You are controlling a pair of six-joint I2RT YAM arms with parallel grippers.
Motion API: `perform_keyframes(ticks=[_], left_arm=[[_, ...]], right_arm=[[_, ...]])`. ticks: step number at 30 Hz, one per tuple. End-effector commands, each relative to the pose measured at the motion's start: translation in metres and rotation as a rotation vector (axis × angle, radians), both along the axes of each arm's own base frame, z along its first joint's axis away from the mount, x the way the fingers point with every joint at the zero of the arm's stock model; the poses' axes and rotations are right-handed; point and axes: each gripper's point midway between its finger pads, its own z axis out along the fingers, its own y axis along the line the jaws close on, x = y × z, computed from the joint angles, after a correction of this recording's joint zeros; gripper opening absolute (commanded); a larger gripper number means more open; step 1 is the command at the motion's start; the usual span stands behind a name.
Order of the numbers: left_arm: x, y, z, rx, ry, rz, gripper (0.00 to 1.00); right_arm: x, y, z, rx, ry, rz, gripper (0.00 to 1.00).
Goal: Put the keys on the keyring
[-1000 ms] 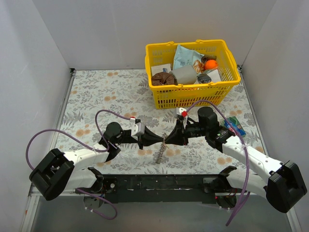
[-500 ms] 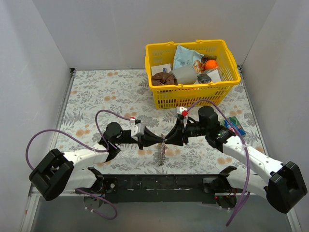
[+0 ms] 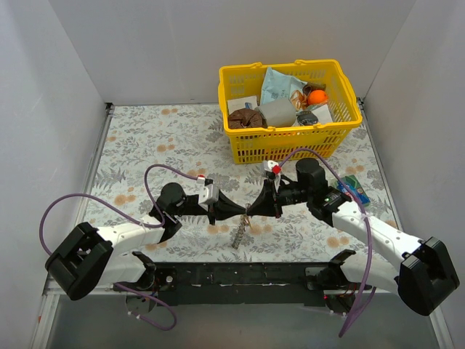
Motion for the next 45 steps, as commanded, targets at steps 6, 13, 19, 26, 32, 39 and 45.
perform_keyframes(ticks=[6,13,19,26,32,39,45], left_arm=[[0.01,-0.005,0.024,0.027,-0.117,0.016,0.22],[0.025,-0.001,-0.012,0.282,-0.06,0.044,0.46],[0.025,-0.005,-0.03,0.374,0.005,-0.011,0.53],[0.025,-0.016,-0.041,0.385,0.05,-0.068,0.48],[0.03,-0.024,-0.039,0.368,0.041,-0.069,0.46],[0.027,-0.03,-0.037,0.34,0.054,-0.099,0.44],[0.019,-0.037,-0.04,0.316,0.07,-0.134,0.42]], right_arm=[[0.019,-0.002,0.0,-0.096,-0.051,-0.057,0.01],[0.025,-0.015,-0.021,-0.27,0.003,-0.109,0.01],[0.032,-0.027,-0.034,-0.408,0.021,-0.151,0.01],[0.028,-0.025,-0.038,-0.457,-0.004,-0.138,0.01],[0.026,-0.023,-0.04,-0.455,-0.007,-0.133,0.01],[0.029,-0.024,-0.036,-0.437,-0.033,-0.151,0.01],[0.03,-0.023,-0.03,-0.406,-0.055,-0.163,0.01]])
